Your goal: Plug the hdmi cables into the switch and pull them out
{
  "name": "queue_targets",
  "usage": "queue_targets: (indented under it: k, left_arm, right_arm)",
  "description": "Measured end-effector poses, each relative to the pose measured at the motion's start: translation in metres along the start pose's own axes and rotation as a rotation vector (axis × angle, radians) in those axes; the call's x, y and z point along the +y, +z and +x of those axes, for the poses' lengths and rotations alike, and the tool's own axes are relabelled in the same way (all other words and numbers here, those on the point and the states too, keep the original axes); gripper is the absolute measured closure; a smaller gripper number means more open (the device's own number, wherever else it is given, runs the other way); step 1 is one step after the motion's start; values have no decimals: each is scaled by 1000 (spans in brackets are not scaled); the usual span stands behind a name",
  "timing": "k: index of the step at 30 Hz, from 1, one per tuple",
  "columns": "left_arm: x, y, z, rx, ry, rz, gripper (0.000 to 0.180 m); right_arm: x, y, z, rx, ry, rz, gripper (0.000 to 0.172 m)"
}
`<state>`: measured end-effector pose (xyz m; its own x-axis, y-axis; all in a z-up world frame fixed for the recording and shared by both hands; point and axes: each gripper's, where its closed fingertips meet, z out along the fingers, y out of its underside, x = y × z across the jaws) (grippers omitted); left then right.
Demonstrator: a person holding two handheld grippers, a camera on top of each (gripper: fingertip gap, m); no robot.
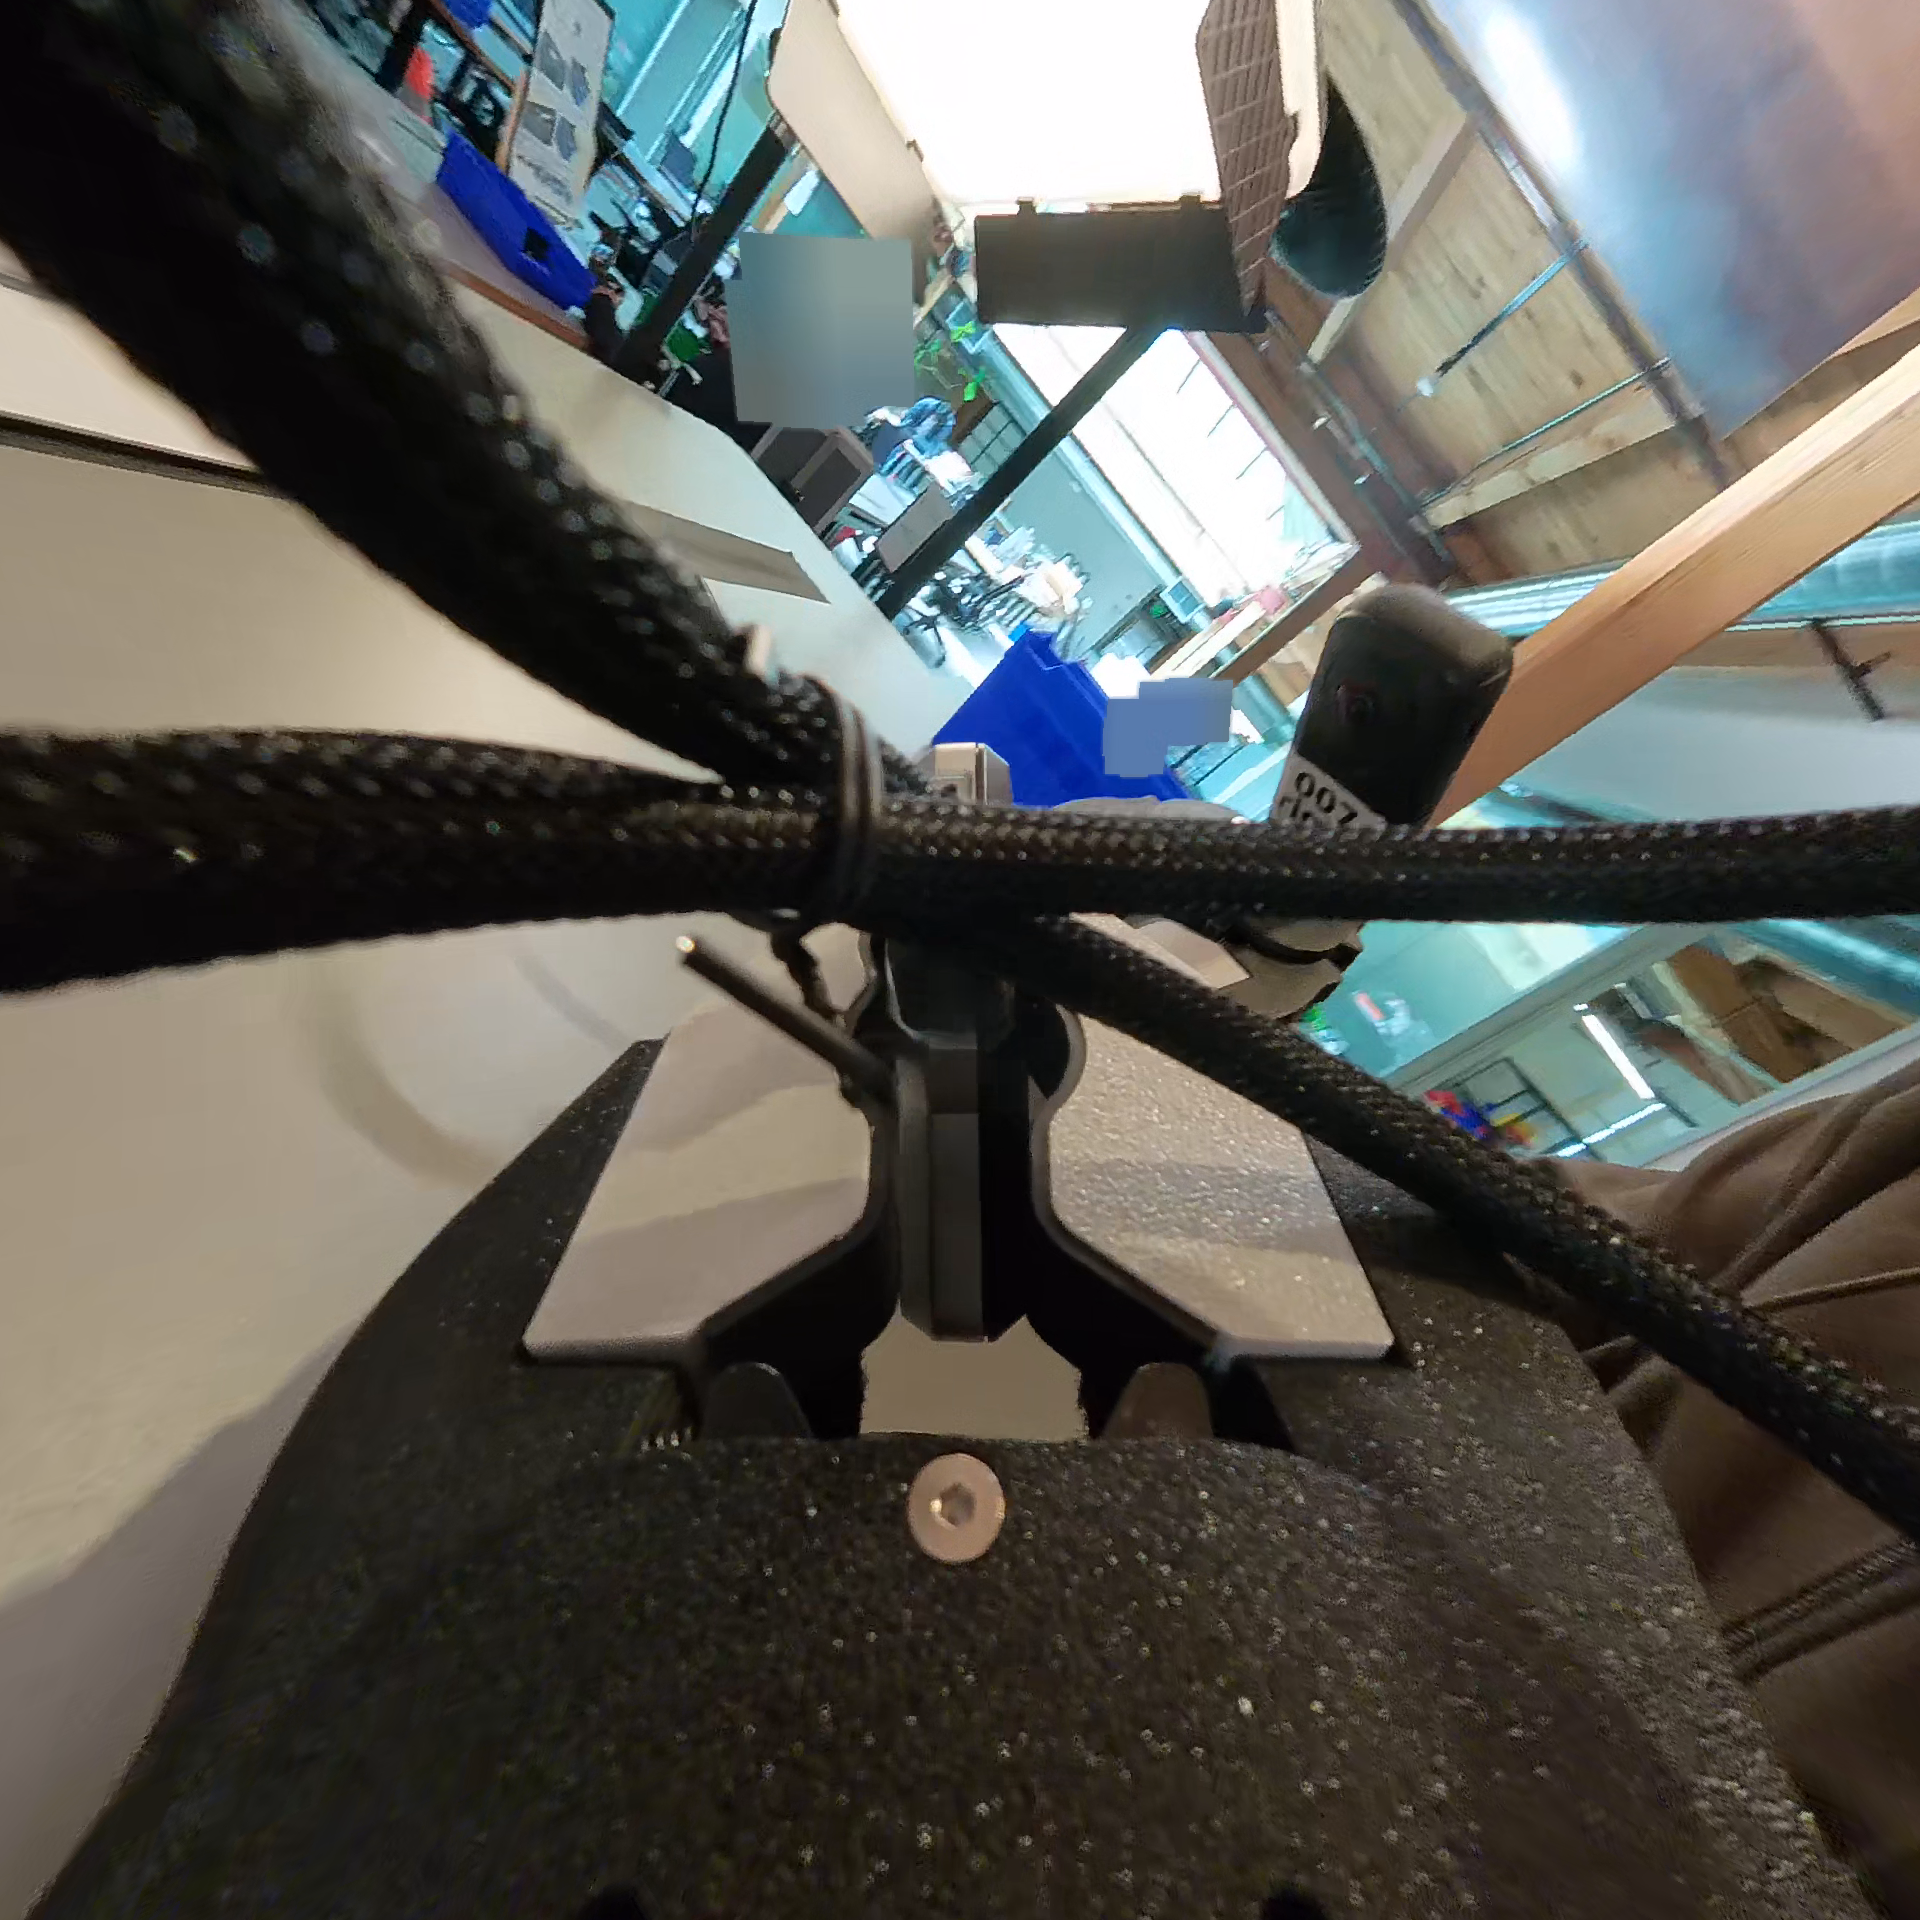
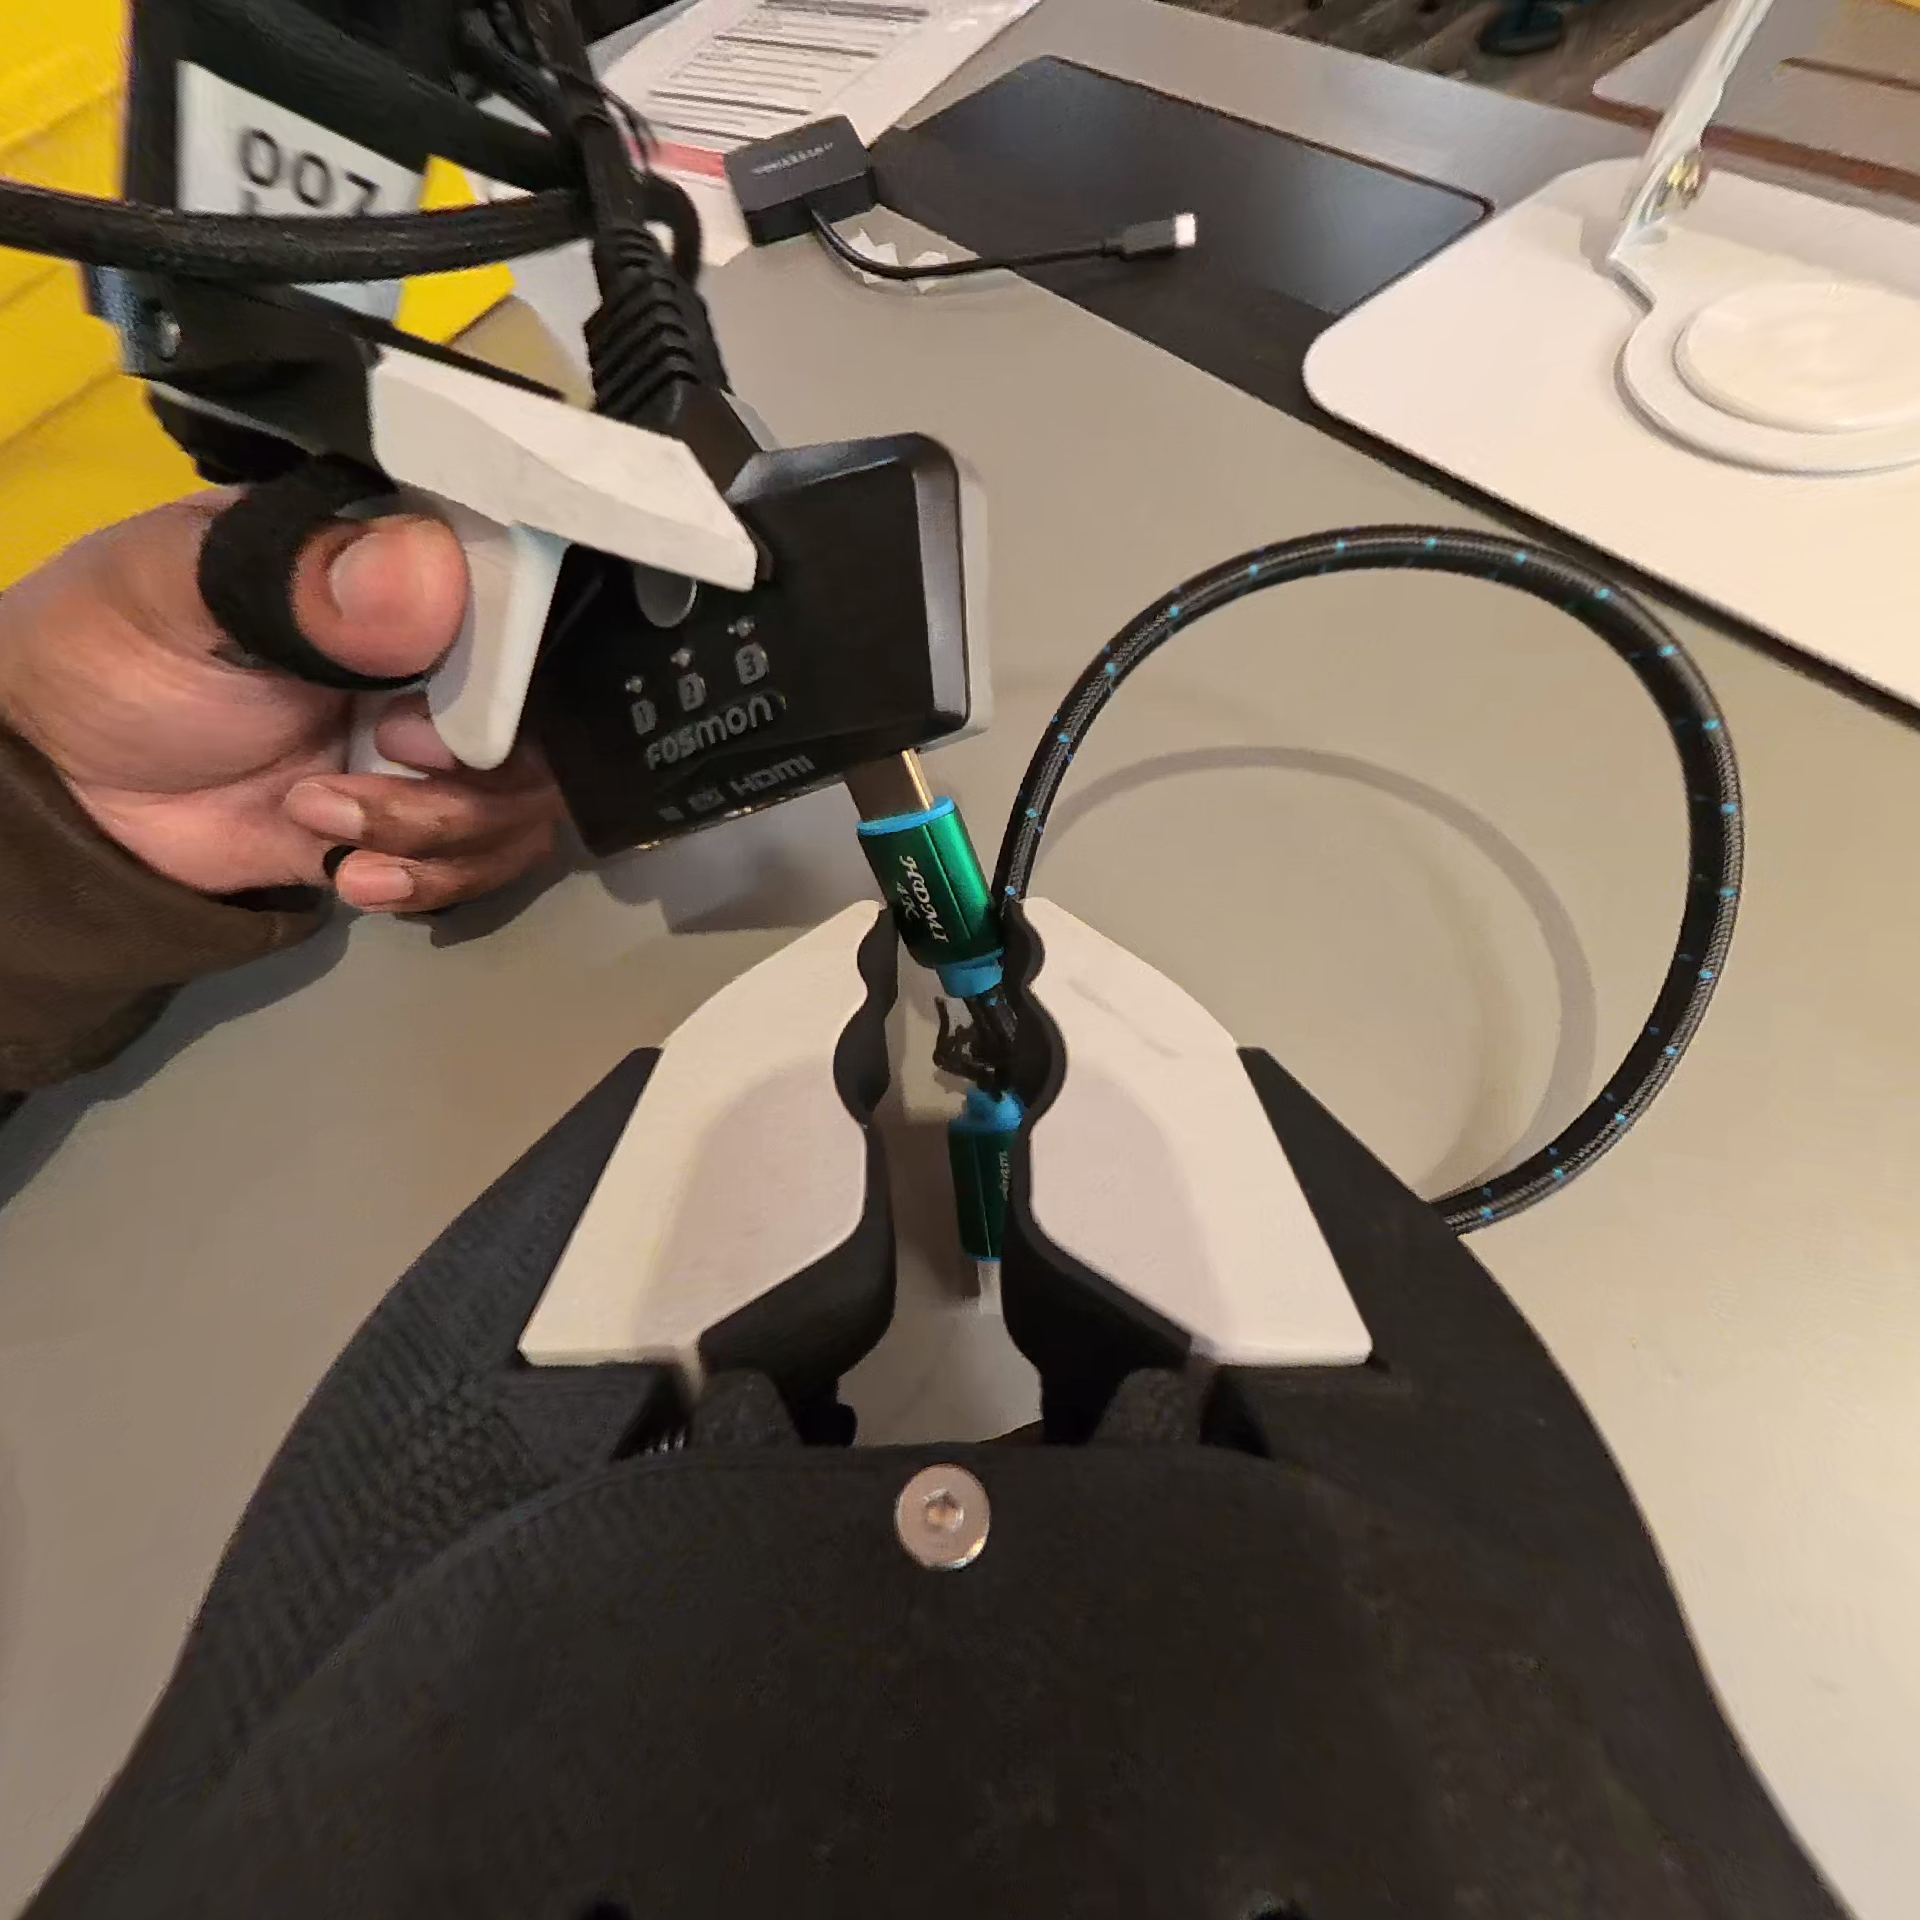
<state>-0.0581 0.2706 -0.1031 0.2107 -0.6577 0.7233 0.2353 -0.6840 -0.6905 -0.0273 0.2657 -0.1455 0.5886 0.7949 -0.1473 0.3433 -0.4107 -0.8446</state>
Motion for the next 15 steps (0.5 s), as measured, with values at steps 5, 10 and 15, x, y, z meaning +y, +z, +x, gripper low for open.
queue_targets:
  k: [5, 10, 15]
  left_arm:
    - [7, 0, -12, -166, 181, -91, 161]
    - [7, 0, -6, -86, 114, -71, 160]
    - [9, -1, -6, -66, 96, -85, 160]
  right_arm:
    - [11, 4, 3, -3, 117, -70, 154]
    - [10, 3, 0, -65, 149, -48, 155]
    - [12, 1, -4, -120, 161, -61, 155]
